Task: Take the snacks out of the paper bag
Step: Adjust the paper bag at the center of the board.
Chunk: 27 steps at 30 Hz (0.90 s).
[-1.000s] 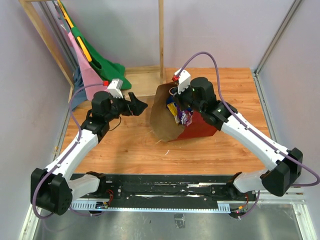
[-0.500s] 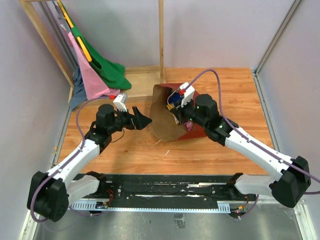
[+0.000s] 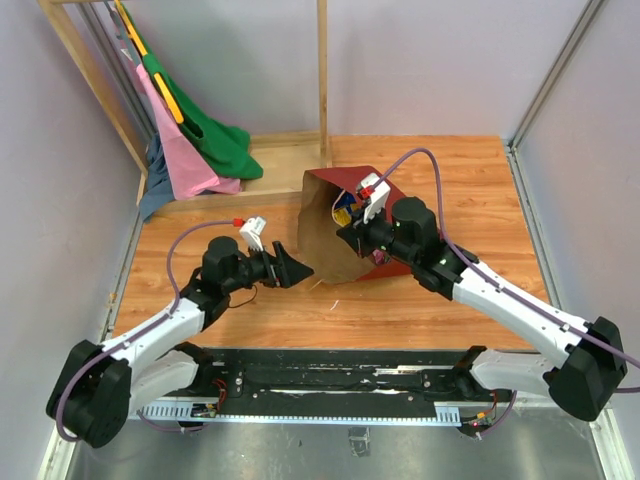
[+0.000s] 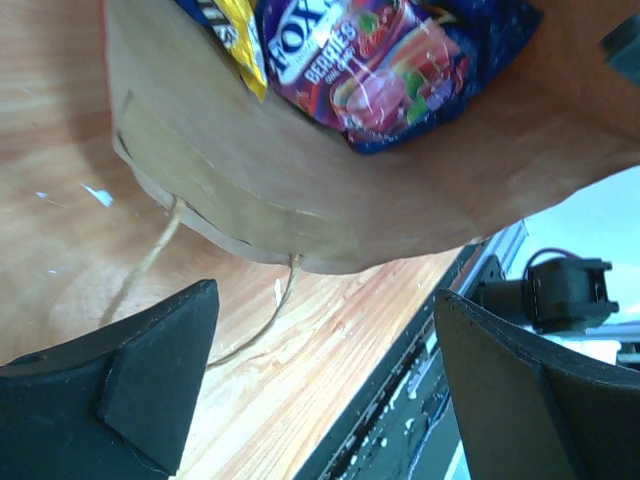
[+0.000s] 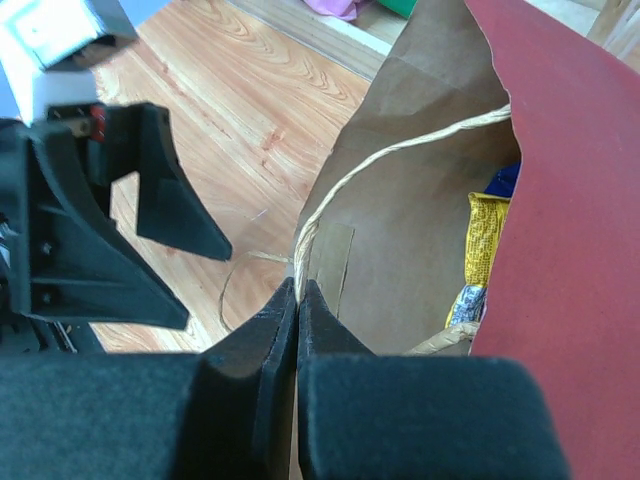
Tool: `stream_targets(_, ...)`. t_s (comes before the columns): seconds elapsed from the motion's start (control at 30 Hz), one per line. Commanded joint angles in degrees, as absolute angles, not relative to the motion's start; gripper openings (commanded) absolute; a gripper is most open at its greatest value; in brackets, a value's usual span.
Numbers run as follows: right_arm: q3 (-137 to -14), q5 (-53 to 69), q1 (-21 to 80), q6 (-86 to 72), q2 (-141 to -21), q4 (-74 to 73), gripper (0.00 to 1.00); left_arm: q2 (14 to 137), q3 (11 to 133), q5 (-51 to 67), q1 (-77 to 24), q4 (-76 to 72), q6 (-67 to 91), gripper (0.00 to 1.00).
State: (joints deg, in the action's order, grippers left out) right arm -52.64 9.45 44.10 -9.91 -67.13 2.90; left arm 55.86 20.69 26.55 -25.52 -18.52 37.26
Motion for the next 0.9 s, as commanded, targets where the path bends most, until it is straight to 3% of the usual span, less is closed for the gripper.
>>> stream_targets(0.0,-52.26,9.24,45.05,-10.92,-65.21,4.24,0.01,60.05,22.13,26.83,-28.98,-23.64,38.97,0.92)
stream_targets(0.87,-49.45,6.06,45.02,-11.58,-65.95,5.34,0.01,91.47,29.20,25.04,-34.38,-48.79,53.56,0.92)
